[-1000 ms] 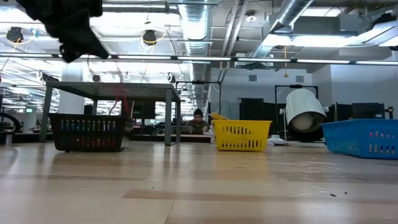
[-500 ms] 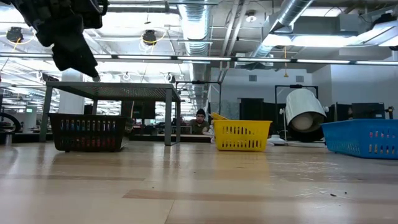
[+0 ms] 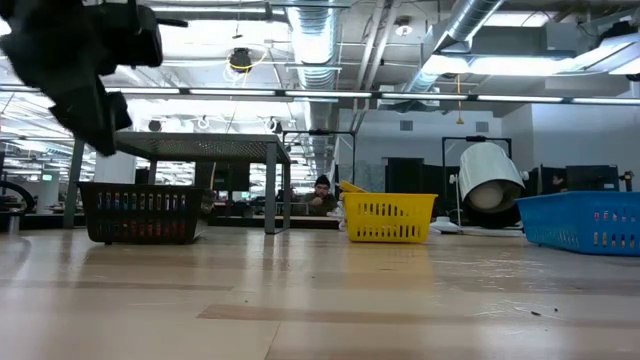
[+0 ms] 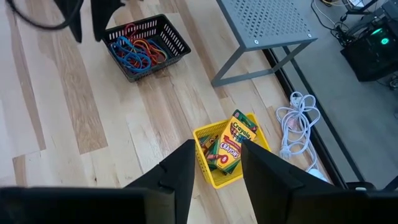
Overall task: Pick & Place Office Desk Supplies
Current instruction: Put the black bin on the shelf
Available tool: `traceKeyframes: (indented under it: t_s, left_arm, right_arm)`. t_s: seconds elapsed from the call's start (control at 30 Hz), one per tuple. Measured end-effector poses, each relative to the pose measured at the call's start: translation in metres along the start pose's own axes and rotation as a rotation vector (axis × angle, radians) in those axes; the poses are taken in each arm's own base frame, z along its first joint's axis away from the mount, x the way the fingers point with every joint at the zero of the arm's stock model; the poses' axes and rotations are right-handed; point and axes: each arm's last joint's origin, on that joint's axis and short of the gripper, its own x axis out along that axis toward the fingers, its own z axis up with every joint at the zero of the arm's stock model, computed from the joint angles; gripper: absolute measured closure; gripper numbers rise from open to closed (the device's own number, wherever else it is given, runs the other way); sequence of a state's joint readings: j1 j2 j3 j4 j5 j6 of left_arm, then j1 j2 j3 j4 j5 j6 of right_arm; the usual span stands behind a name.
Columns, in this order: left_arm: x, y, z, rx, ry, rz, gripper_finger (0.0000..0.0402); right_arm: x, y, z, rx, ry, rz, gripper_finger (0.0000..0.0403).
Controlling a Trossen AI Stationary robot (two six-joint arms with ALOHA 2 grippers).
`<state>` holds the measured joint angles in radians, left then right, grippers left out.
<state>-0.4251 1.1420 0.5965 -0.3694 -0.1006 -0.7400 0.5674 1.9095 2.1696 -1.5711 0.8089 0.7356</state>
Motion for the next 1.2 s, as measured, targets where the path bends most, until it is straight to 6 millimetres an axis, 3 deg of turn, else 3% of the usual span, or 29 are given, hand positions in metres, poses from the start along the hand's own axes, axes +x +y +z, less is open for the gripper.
traceKeyframes:
  t_s: [0.13, 0.4, 0.67, 1.2]
  left_arm:
    - [0.011, -0.012, 0.009, 0.07, 0.048, 0.059, 0.026]
    - [0.012, -0.033, 0.036, 0.182, 0.113, 0.25, 0.0261]
    - [0.034, -0.035, 0.035, 0.232, 0.312, 0.426, 0.0261]
    - [0.04, -0.035, 0.038, 0.268, 0.307, 0.468, 0.0261]
  right_arm:
    - [0.0, 0.0, 0.0, -0.002, 0.0, 0.0, 0.0278]
    - [-0.002, 0.002, -0.002, -0.009, -0.003, 0.007, 0.0278]
    - [-0.009, 0.007, -0.006, -0.026, -0.01, 0.025, 0.0278]
    - [-0.006, 0.011, -0.006, -0.034, -0.001, 0.022, 0.0278]
